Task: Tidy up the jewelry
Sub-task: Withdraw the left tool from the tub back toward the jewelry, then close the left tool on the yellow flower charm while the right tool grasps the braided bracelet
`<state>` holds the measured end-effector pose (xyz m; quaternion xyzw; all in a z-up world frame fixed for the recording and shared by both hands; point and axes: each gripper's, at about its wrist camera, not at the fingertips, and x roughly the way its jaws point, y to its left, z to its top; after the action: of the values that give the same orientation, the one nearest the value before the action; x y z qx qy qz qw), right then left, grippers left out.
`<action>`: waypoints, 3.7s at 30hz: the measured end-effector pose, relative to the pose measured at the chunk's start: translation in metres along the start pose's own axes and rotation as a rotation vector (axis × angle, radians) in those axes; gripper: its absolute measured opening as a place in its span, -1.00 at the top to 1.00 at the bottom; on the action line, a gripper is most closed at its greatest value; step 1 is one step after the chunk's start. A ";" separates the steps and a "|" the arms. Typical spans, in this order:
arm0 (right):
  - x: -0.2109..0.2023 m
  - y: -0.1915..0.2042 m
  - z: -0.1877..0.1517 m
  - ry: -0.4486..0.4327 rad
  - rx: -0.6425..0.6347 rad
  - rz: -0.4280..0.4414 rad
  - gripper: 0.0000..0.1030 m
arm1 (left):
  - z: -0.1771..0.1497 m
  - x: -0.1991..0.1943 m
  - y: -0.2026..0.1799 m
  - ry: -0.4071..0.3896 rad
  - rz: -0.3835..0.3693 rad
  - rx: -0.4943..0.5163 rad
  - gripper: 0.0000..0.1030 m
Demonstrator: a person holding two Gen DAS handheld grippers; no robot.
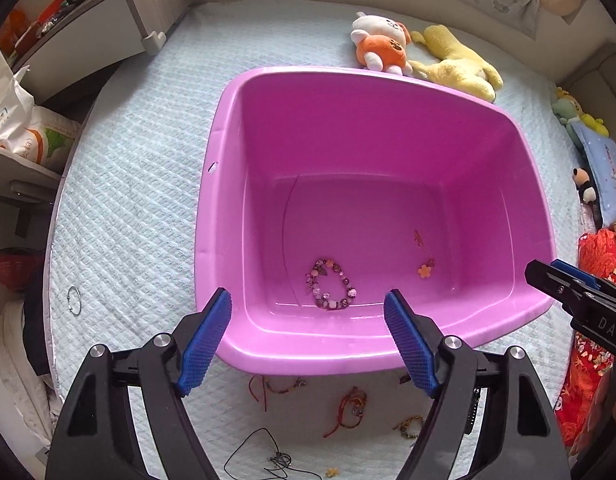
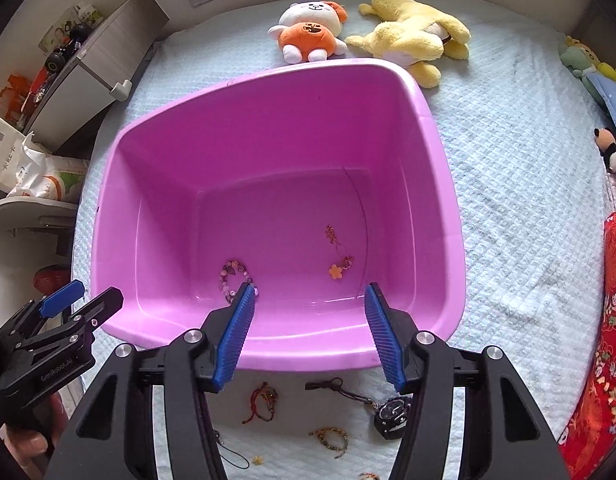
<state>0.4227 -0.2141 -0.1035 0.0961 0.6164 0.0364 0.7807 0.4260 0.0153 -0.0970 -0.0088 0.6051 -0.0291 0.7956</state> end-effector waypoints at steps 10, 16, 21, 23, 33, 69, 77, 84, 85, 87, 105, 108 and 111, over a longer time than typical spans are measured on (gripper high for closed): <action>-0.040 0.010 -0.069 -0.023 0.004 0.021 -0.07 | -0.047 -0.048 0.001 -0.051 0.008 0.048 -0.55; -0.061 0.016 -0.116 -0.036 0.015 0.031 -0.09 | -0.082 -0.078 0.003 -0.086 0.006 0.048 -0.63; -0.076 0.016 -0.157 -0.051 0.037 0.041 -0.11 | -0.115 -0.096 0.002 -0.106 0.004 0.065 -0.67; -0.080 0.014 -0.173 -0.049 0.046 0.040 -0.11 | -0.130 -0.102 0.002 -0.112 0.003 0.076 -0.70; -0.094 -0.011 -0.261 -0.060 0.118 0.016 -0.14 | -0.205 -0.110 0.012 -0.121 -0.014 0.088 -0.73; -0.015 -0.096 -0.463 -0.105 -0.008 -0.022 -0.15 | -0.429 -0.025 -0.004 -0.198 0.070 -0.083 -0.77; 0.033 -0.101 -0.457 -0.184 0.036 -0.049 -0.15 | -0.420 0.025 -0.023 -0.311 0.023 -0.011 -0.77; 0.068 -0.101 -0.456 -0.234 0.050 -0.059 -0.15 | -0.418 0.062 -0.036 -0.350 -0.001 0.047 -0.77; 0.073 -0.101 -0.457 -0.236 0.053 -0.057 -0.15 | -0.419 0.066 -0.038 -0.355 0.004 0.055 -0.77; 0.083 -0.101 -0.457 -0.242 0.048 -0.062 -0.15 | -0.419 0.075 -0.041 -0.359 0.007 0.068 -0.77; 0.112 -0.102 -0.442 -0.324 0.016 -0.111 -0.15 | -0.400 0.110 -0.056 -0.422 -0.021 0.092 -0.77; 0.115 -0.102 -0.440 -0.331 0.012 -0.116 -0.15 | -0.402 0.114 -0.059 -0.421 -0.021 0.102 -0.77; 0.118 -0.102 -0.439 -0.332 0.015 -0.117 -0.15 | -0.402 0.118 -0.060 -0.415 -0.024 0.108 -0.77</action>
<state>0.0191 -0.2475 -0.3332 0.0705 0.4839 -0.0299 0.8718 0.0676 -0.0425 -0.3152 0.0209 0.4255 -0.0686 0.9021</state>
